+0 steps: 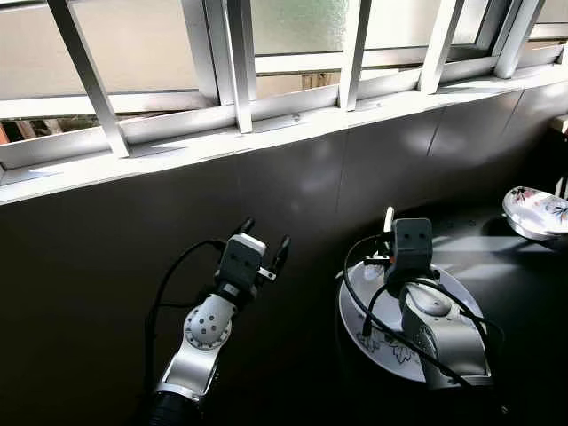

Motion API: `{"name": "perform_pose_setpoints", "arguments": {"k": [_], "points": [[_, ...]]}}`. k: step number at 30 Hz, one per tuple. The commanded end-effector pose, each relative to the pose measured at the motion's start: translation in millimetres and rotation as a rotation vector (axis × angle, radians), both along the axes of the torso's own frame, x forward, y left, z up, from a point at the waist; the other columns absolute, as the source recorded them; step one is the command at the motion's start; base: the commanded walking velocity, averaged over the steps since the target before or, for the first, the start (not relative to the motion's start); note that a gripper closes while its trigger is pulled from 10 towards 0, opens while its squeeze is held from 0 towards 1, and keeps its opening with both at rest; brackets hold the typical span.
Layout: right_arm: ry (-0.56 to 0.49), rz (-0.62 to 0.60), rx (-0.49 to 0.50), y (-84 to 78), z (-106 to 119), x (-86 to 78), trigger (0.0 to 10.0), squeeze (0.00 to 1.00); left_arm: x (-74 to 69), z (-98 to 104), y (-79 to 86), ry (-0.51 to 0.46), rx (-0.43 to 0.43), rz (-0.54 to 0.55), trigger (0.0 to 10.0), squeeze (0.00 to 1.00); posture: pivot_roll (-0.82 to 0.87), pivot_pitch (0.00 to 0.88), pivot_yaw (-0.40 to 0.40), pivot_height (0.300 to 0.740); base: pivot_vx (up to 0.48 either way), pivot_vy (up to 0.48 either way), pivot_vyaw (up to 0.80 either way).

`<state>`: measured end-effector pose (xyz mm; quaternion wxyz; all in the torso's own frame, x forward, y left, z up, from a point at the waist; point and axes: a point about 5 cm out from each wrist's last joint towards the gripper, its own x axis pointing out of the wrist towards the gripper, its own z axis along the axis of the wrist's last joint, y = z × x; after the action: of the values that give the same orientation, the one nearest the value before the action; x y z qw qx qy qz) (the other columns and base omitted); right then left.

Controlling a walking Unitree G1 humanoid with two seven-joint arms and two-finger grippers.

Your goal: Kitchen organization

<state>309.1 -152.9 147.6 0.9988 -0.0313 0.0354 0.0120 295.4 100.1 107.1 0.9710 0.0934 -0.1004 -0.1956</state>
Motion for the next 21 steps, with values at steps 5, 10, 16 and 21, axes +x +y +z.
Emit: {"name": "perform_pose_setpoints", "arguments": {"k": [5, 10, 16, 21], "points": [[-0.180, 0.076, -0.002, 9.7, 26, -2.0, 0.0, 0.00, 1.3, 2, 2.3, -0.008, -0.012, 0.004, 10.0, 0.00, 0.03, 0.000, 0.026, 0.740, 0.000, 0.000, 0.00], [-0.263, 0.139, 0.003, 16.9, 34, -6.2, 0.0, 0.00, -0.5, 7, 2.1, -0.037, -0.035, -0.005, 10.0, 0.00, 0.03, 0.000, 0.025, 0.740, 0.000, 0.000, 0.00], [-0.282, 0.189, 0.011, 22.6, 33, -9.4, 0.0, 0.00, -2.0, 8, 3.2, -0.046, -0.046, -0.007, 10.0, 0.00, 0.03, 0.000, 0.025, 0.740, 0.000, 0.000, 0.00], [-0.293, 0.208, 0.007, 23.6, 31, -9.8, 0.0, 0.00, -2.6, 9, 5.0, -0.055, -0.050, -0.005, 10.0, 0.00, 0.03, 0.000, 0.024, 0.740, 0.000, 0.052, 0.00]]}}
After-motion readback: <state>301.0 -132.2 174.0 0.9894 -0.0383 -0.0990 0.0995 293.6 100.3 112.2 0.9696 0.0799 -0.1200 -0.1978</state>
